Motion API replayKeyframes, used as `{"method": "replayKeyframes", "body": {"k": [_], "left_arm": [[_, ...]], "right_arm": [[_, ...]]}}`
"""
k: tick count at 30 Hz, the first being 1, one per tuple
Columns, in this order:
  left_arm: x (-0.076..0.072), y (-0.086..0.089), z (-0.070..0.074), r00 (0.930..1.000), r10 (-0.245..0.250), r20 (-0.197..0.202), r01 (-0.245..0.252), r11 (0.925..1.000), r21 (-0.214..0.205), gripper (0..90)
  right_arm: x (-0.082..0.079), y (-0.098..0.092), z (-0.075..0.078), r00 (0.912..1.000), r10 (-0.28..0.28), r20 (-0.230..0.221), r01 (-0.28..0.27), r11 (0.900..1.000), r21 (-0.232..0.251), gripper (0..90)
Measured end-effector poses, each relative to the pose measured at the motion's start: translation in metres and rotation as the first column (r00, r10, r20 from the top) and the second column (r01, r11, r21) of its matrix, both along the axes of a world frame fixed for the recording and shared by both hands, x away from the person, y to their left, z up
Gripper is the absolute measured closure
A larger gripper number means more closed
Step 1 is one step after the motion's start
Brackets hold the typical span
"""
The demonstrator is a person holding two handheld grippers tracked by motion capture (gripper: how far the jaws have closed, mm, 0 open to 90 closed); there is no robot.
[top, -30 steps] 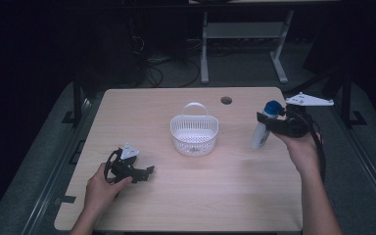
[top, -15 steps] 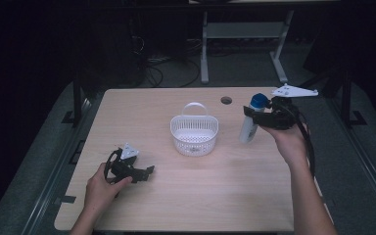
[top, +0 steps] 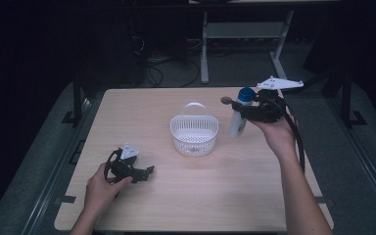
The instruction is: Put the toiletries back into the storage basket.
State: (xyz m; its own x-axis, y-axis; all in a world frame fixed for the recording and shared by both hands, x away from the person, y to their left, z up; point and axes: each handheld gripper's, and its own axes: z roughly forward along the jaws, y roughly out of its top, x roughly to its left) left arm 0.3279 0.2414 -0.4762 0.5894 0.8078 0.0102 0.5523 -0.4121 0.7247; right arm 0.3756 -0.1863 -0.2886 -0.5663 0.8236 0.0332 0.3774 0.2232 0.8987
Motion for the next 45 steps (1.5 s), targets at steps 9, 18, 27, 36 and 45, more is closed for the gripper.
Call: {"method": "replayKeyframes", "body": {"k": [9, 18, 27, 36, 45], "left_arm": [[0.000, 0.000, 0.000, 1.0000, -0.004, -0.002, 0.004, 1.0000, 0.002, 12.7], [0.000, 0.000, 0.000, 1.0000, -0.004, -0.002, 0.004, 1.0000, 0.002, 12.7], [0.000, 0.000, 0.000, 1.0000, -0.004, -0.002, 0.004, 1.0000, 0.001, 12.6], [0.000, 0.000, 0.000, 1.0000, -0.004, -0.002, 0.004, 1.0000, 0.002, 12.7], [0.000, 0.000, 0.000, 1.0000, -0.005, -0.003, 0.005, 1.0000, 0.002, 12.6]], "right_arm": [[0.006, 0.019, 0.007, 0.9992, 0.036, 0.016, -0.036, 0.9994, -0.001, 36.0], [0.010, 0.036, 0.011, 0.9974, 0.068, 0.024, -0.068, 0.9976, 0.016, 36.0], [0.015, 0.052, 0.007, 0.9956, 0.092, 0.022, -0.092, 0.9957, 0.012, 35.9], [0.018, 0.063, 0.002, 0.9941, 0.107, 0.019, -0.107, 0.9942, 0.007, 36.0], [0.020, 0.072, -0.004, 0.9922, 0.124, 0.012, -0.124, 0.9922, -0.006, 36.0]]}}
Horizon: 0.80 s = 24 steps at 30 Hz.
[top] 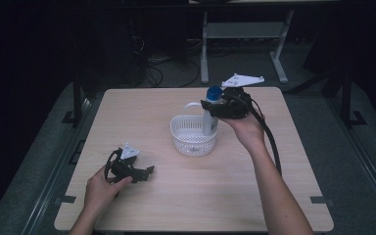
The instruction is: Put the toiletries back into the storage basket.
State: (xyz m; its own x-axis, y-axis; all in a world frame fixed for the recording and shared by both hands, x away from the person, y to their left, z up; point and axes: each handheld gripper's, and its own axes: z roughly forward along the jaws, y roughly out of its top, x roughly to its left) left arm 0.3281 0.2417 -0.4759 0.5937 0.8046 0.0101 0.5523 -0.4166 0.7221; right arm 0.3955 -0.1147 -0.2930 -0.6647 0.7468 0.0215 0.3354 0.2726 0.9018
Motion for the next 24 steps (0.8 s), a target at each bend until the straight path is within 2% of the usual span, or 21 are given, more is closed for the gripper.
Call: {"method": "replayKeyframes", "body": {"k": [24], "left_arm": [[0.000, 0.000, 0.000, 1.0000, 0.001, 0.004, -0.001, 1.0000, -0.001, 12.7]], "right_arm": [[0.008, 0.007, -0.036, 0.9985, 0.005, -0.054, -0.006, 0.9999, -0.016, 35.9]]}}
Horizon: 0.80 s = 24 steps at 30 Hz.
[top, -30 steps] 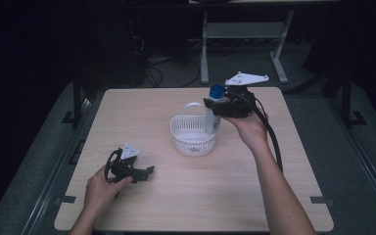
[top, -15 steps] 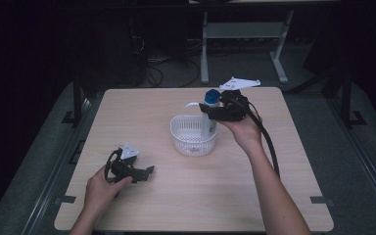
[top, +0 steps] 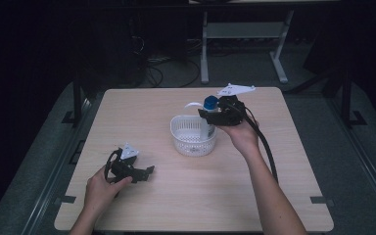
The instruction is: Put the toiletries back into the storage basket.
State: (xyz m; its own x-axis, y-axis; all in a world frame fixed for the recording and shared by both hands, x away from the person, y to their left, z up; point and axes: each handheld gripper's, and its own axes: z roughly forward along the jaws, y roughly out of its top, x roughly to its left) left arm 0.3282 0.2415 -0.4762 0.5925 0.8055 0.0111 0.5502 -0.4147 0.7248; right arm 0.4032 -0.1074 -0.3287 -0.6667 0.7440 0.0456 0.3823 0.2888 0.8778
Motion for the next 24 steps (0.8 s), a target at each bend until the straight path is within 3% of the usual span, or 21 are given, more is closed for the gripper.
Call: {"method": "replayKeyframes", "body": {"k": [24], "left_arm": [[0.000, 0.000, 0.000, 1.0000, -0.004, -0.001, 0.004, 1.0000, 0.002, 12.7]], "right_arm": [[0.005, 0.006, -0.031, 0.9986, 0.003, -0.052, -0.005, 0.9990, -0.045, 35.9]]}}
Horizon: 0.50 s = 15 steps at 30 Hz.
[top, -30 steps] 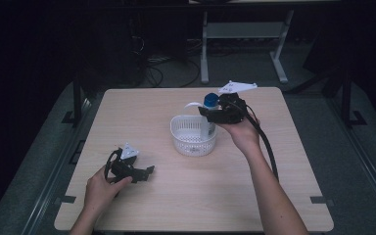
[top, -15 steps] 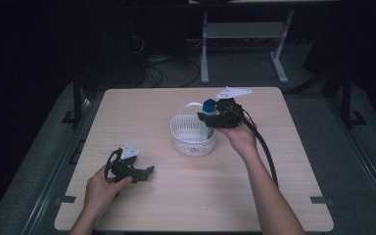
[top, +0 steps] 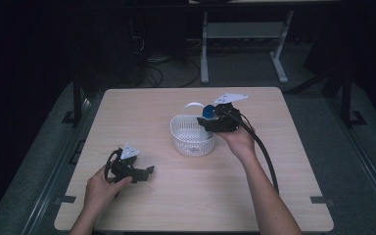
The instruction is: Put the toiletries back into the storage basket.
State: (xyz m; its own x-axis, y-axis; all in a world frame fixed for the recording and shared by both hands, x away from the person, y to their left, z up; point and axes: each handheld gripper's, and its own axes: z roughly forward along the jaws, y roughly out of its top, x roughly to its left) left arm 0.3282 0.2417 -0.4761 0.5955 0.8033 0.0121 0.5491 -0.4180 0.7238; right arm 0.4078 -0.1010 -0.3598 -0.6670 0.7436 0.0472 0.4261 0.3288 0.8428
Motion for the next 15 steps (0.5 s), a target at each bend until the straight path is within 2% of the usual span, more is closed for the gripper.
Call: {"method": "replayKeyframes", "body": {"k": [15], "left_arm": [[0.000, 0.000, 0.000, 1.0000, 0.002, -0.001, -0.002, 1.0000, -0.001, 12.7]], "right_arm": [[0.000, 0.001, -0.014, 0.9998, -0.004, -0.021, 0.004, 0.9998, -0.018, 35.8]]}}
